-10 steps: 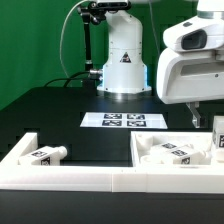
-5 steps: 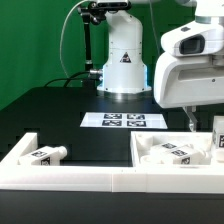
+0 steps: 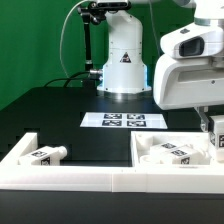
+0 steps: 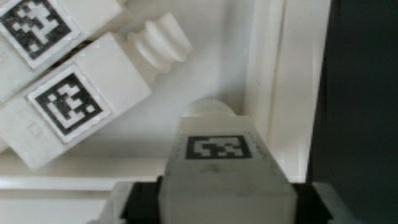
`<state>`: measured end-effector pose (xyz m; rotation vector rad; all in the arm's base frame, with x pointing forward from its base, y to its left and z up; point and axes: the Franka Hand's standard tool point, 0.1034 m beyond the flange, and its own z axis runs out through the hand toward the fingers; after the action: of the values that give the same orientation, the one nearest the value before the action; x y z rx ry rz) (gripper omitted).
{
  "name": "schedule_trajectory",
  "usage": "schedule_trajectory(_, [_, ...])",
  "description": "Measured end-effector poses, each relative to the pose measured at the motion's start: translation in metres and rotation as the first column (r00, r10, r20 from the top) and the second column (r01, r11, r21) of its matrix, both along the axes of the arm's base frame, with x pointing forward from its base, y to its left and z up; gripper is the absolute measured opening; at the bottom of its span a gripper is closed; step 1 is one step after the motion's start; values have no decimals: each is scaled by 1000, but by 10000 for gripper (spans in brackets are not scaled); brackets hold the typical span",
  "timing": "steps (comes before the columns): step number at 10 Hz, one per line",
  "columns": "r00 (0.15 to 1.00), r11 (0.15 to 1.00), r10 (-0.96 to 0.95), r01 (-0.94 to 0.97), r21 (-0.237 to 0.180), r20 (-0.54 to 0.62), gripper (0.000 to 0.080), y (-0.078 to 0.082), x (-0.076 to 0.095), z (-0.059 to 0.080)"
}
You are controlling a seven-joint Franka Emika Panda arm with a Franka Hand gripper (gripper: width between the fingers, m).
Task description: Assemble one leg
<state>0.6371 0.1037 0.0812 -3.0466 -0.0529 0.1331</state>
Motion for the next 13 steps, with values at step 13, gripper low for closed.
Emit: schedule_trajectory(13, [657,658,-753,750,-72,-36,442,9,-14,-2])
